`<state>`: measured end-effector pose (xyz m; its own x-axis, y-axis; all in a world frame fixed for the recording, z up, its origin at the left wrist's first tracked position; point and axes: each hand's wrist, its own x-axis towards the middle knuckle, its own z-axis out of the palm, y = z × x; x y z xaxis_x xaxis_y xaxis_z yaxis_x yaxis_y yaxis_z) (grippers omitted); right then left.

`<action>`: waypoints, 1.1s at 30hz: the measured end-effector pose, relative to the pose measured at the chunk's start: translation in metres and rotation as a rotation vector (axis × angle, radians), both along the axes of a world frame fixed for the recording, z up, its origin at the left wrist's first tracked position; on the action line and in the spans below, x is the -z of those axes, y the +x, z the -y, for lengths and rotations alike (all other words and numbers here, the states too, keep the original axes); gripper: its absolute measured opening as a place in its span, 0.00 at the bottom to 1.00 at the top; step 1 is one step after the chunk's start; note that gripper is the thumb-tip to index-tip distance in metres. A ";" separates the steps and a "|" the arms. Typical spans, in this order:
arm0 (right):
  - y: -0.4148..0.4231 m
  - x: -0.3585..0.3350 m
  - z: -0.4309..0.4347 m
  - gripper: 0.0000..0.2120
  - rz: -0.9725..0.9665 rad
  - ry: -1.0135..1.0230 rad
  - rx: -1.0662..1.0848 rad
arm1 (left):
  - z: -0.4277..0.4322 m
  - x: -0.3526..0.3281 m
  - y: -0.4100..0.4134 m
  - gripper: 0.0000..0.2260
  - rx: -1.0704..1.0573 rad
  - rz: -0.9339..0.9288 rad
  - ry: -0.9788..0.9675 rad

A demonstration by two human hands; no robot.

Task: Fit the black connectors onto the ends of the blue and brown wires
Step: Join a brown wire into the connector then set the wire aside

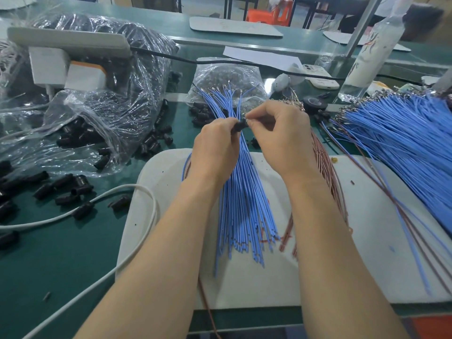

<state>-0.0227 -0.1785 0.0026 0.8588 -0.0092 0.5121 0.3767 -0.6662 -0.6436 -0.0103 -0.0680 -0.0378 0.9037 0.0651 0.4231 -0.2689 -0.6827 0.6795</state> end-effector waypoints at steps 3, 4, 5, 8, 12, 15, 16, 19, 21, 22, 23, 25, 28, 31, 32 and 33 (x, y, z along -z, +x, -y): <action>0.003 0.003 0.002 0.06 -0.049 0.058 -0.004 | 0.000 0.000 -0.001 0.07 0.054 -0.006 -0.047; 0.004 0.003 0.004 0.05 -0.068 0.090 -0.007 | 0.000 0.001 -0.002 0.06 0.046 0.009 -0.056; 0.005 0.004 0.006 0.05 -0.083 0.131 -0.010 | -0.001 0.001 -0.002 0.05 0.032 0.024 -0.062; 0.011 0.006 0.018 0.04 -0.069 0.313 0.052 | -0.003 0.003 0.000 0.02 0.024 0.006 -0.137; 0.020 0.016 0.039 0.06 -0.118 0.373 0.282 | -0.004 0.002 0.002 0.04 0.048 -0.016 -0.270; 0.026 0.026 0.041 0.09 -0.240 0.256 0.307 | -0.003 0.001 0.002 0.05 0.061 -0.016 -0.288; 0.027 0.028 0.040 0.11 -0.264 0.214 0.294 | -0.004 0.001 0.002 0.05 0.061 -0.017 -0.293; 0.027 0.031 0.035 0.15 -0.283 0.103 0.247 | -0.004 0.001 0.001 0.04 0.062 -0.017 -0.304; 0.028 0.032 0.033 0.17 -0.290 0.006 0.225 | -0.004 0.000 0.001 0.04 0.066 -0.029 -0.309; 0.029 0.033 0.032 0.18 -0.292 -0.035 0.217 | -0.004 0.000 0.001 0.04 0.066 -0.032 -0.312; 0.029 0.034 0.030 0.19 -0.286 -0.066 0.211 | -0.004 0.000 0.001 0.04 0.064 -0.030 -0.315; 0.029 0.035 0.028 0.19 -0.246 -0.091 0.211 | -0.004 0.000 0.002 0.05 0.050 -0.022 -0.323; 0.031 0.034 0.021 0.15 -0.180 -0.117 0.247 | -0.004 0.001 0.003 0.05 0.031 -0.015 -0.328; 0.045 0.030 0.008 0.14 -0.205 -0.193 0.270 | -0.003 0.003 0.004 0.04 0.025 -0.020 -0.343; 0.050 0.027 0.004 0.14 -0.237 -0.227 0.291 | -0.004 0.003 0.005 0.04 0.021 -0.016 -0.346; 0.056 0.026 0.000 0.15 -0.281 -0.266 0.319 | -0.004 0.004 0.005 0.05 0.017 -0.010 -0.348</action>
